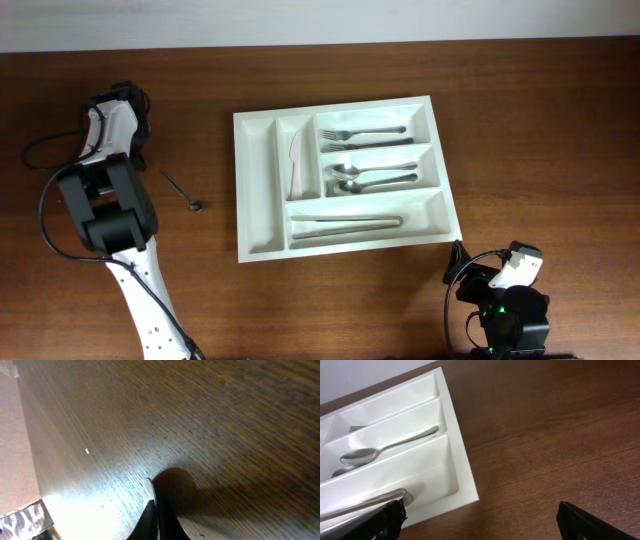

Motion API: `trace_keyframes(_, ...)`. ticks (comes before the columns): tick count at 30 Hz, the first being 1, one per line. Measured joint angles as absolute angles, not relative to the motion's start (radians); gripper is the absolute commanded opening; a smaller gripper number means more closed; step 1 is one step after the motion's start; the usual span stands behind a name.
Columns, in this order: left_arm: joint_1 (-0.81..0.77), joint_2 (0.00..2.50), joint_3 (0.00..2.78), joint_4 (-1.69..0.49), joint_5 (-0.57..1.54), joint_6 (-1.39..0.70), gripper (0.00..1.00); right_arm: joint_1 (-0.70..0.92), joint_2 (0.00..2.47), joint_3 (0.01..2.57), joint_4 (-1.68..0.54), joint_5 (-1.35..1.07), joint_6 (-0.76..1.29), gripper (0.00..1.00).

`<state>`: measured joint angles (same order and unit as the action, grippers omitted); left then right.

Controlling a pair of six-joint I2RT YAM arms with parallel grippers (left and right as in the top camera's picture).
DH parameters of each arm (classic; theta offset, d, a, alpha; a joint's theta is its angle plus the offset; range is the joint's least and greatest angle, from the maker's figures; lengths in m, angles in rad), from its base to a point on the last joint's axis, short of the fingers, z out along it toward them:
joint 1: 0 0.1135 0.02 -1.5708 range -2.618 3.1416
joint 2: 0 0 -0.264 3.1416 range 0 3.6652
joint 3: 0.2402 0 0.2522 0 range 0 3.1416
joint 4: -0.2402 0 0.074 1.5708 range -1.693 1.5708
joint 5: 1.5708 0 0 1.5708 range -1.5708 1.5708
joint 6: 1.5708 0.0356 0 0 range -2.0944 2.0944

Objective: Pack container
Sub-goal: 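Move the left gripper down onto the small silver spoon and grasp, then carry the spoon into the tray's left compartment and open the left gripper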

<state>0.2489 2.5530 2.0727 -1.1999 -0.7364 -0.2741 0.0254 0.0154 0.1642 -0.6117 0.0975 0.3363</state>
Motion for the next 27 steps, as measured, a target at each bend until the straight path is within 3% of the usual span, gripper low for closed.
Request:
trace_keyframes(14, 0.219, 2.575, 2.194, -1.432, -0.756, -0.278, 0.02, 0.025, 0.015, 0.164, -0.612, 0.097, 0.336, 0.99)
trace_keyframes(27, -0.118, 2.252, 2.453, -1.474, -0.706, -0.357, 0.02, 0.025, 0.015, 0.164, -0.612, 0.097, 0.336, 0.99)
